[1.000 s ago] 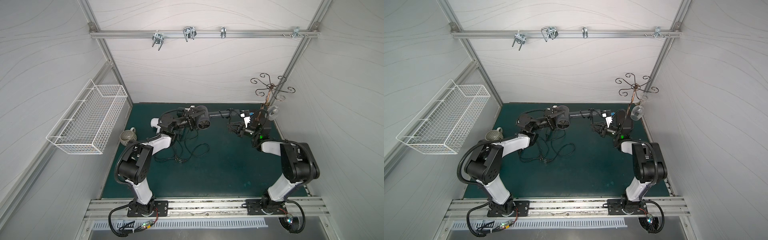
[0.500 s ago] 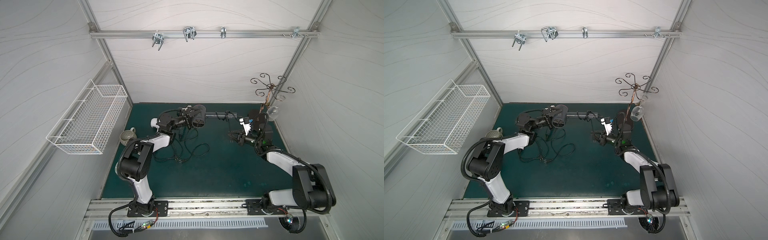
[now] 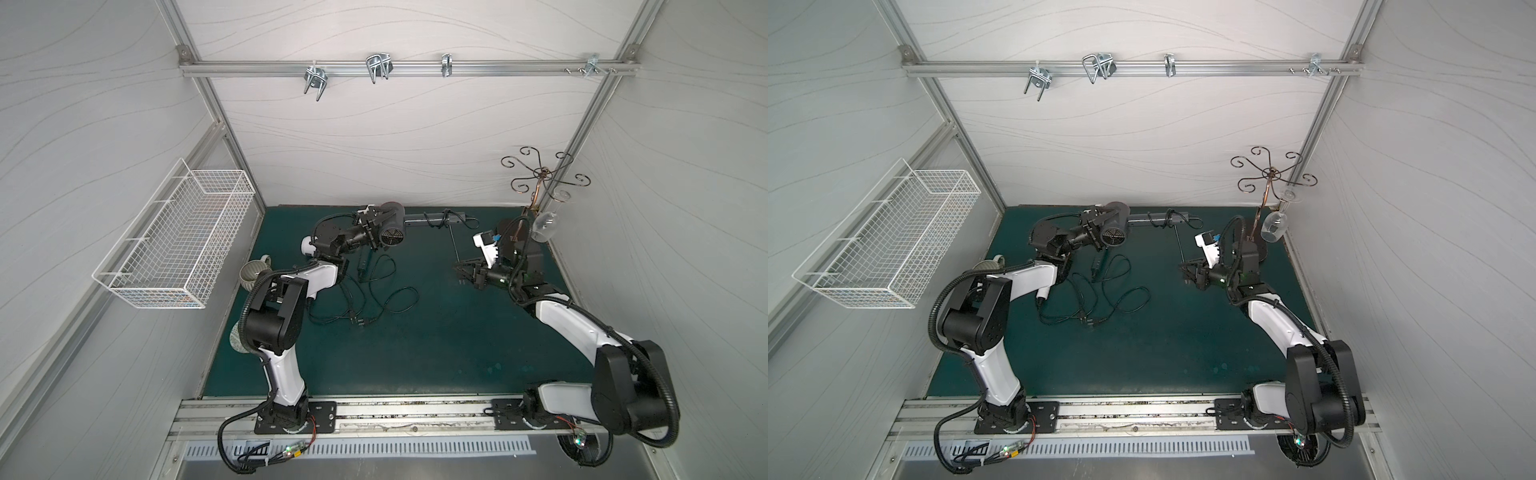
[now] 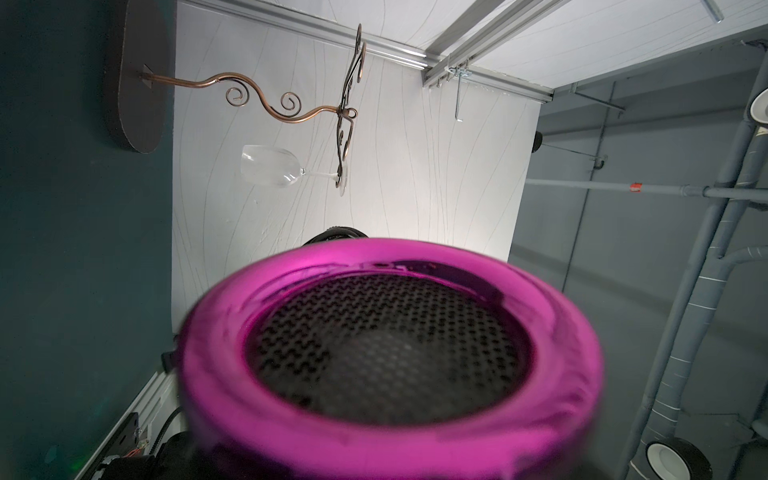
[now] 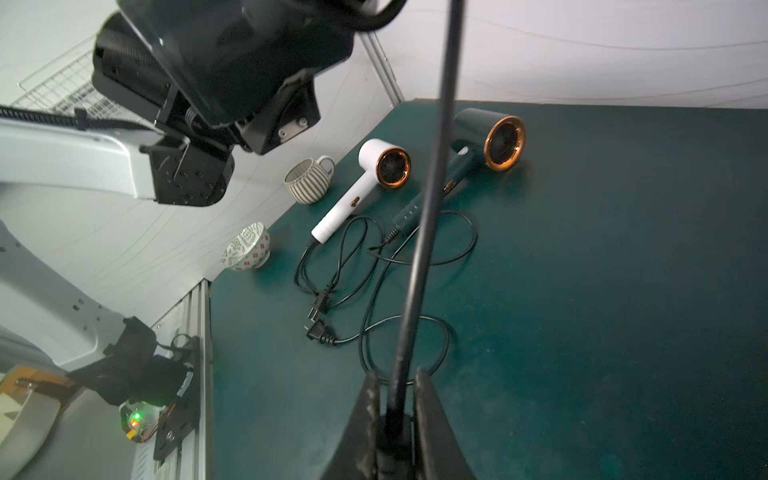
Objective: Wrap the cord around the hair dryer
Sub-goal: Wrap the power cord around the hair dryer.
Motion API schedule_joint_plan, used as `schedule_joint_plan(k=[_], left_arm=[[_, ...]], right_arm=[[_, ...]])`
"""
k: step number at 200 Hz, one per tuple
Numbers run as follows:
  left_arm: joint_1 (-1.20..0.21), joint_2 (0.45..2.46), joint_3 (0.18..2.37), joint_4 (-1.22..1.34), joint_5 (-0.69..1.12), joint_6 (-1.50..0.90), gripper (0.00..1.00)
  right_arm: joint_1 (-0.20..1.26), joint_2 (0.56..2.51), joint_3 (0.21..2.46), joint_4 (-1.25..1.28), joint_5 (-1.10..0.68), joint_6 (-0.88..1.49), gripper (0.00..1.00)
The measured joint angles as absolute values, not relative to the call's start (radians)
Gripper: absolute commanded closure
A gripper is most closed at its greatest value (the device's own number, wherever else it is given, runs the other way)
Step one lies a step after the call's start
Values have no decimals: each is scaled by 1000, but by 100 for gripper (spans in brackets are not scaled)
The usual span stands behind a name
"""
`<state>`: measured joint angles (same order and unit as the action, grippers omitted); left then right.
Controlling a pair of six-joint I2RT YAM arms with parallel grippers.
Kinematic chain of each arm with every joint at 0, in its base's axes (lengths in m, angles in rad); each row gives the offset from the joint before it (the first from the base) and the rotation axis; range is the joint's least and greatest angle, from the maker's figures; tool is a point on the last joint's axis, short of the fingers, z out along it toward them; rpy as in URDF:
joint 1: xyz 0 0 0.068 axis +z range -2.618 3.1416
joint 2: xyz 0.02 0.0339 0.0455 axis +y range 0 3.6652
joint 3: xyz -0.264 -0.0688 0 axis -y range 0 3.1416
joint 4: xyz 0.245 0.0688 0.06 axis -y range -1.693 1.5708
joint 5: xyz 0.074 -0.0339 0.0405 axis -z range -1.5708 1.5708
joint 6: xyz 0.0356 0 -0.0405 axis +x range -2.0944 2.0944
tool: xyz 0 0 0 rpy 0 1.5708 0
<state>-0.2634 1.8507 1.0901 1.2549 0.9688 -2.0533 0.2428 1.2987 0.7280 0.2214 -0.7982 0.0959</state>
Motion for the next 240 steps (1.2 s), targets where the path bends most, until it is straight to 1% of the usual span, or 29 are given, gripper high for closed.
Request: schedule_joint_plan(k=[36, 72, 107, 131, 157, 203, 240], left_arm=[[-273, 1865, 1098, 1215, 978, -2038, 100], [-274, 1865, 1097, 1028, 1031, -1888, 100], [-279, 1857, 1081, 864, 1076, -1738, 100], [-281, 1843, 1058, 775, 1085, -1667, 100], [-281, 1769, 997, 625, 1039, -1602, 100], [-286, 1629, 863, 397, 944, -1573, 100], [-329, 1601, 798, 339, 912, -1601, 100]], right_arm=[[349, 1281, 768, 90, -726, 15, 100], [407, 1175, 777, -74, -665, -35, 100], [435, 1112, 812, -210, -620, -53, 100], [438, 1108, 850, -305, -597, -72, 100], [406, 1146, 910, -393, -611, -108, 100], [356, 1296, 1029, -477, -671, -191, 100], [351, 1422, 1087, -490, -715, -236, 100]])
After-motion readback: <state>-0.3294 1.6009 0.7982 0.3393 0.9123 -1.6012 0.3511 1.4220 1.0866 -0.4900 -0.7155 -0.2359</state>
